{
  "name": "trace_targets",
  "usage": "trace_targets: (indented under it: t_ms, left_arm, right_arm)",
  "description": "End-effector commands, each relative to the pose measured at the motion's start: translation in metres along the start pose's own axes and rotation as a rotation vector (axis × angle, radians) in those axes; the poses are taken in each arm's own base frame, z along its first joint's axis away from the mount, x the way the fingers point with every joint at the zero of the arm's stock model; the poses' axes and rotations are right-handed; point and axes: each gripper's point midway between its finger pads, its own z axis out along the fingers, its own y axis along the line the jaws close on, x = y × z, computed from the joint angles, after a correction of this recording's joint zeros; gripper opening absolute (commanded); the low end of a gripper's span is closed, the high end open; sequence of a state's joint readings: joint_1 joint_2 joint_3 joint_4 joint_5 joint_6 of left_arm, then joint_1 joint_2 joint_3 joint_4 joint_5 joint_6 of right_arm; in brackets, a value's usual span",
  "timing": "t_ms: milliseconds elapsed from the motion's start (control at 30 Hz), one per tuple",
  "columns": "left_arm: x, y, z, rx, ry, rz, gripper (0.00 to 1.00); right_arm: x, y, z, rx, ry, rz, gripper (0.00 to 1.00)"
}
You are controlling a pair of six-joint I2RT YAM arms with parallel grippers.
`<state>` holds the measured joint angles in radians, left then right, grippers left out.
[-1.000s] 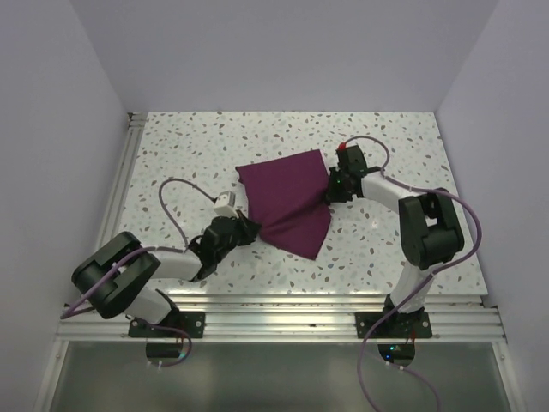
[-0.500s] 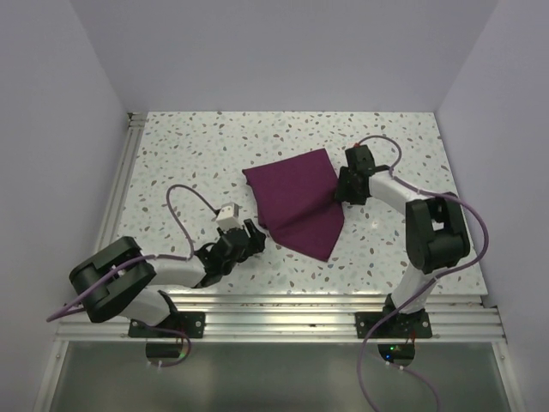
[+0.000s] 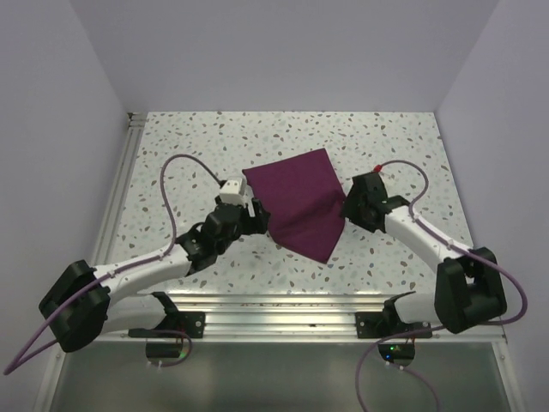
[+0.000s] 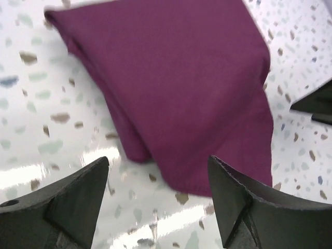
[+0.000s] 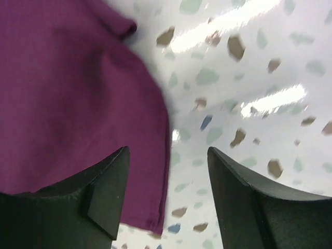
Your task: Prepare the surgical pack
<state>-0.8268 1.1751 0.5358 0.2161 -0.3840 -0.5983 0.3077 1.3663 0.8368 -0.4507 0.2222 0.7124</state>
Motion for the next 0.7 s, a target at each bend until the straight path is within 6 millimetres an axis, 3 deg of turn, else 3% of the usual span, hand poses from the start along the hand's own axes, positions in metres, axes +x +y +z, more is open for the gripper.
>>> trace_targets:
  t_ms: [0, 33, 133, 167, 200, 367, 467, 667]
  left_arm:
    - [-0.035, -0.009, 0.006, 0.084, 0.009, 0.139, 0.80]
    - [-0.046, -0.013, 0.009, 0.100, 0.003, 0.157, 0.80]
    - [-0.059, -0.018, 0.018, 0.119, 0.017, 0.190, 0.80]
    - [-0.056, -0.022, 0.022, 0.141, 0.037, 0.204, 0.80]
    - [-0.057, -0.024, 0.025, 0.143, 0.043, 0.209, 0.80]
    - [-0.062, -0.035, 0.034, 0.180, 0.046, 0.229, 0.80]
    - [-0.065, -0.038, 0.037, 0.187, 0.045, 0.244, 0.80]
    - [-0.071, -0.039, 0.039, 0.189, 0.044, 0.264, 0.80]
  right_arm:
    - [0.014, 0.007, -0.020, 0.033, -0.069, 0.184, 0.65]
    - [0.025, 0.019, -0.026, 0.017, -0.058, 0.219, 0.66]
    - [0.046, 0.029, -0.035, 0.054, -0.030, 0.253, 0.65]
    - [0.055, 0.021, -0.038, 0.110, -0.014, 0.244, 0.65]
    - [0.055, 0.027, -0.041, 0.109, -0.014, 0.247, 0.65]
    - [0.091, 0.030, -0.029, 0.183, 0.069, 0.294, 0.61]
    - [0.103, 0.035, -0.021, 0.184, 0.085, 0.318, 0.59]
    - [0.108, 0.033, -0.009, 0.235, 0.075, 0.341, 0.57]
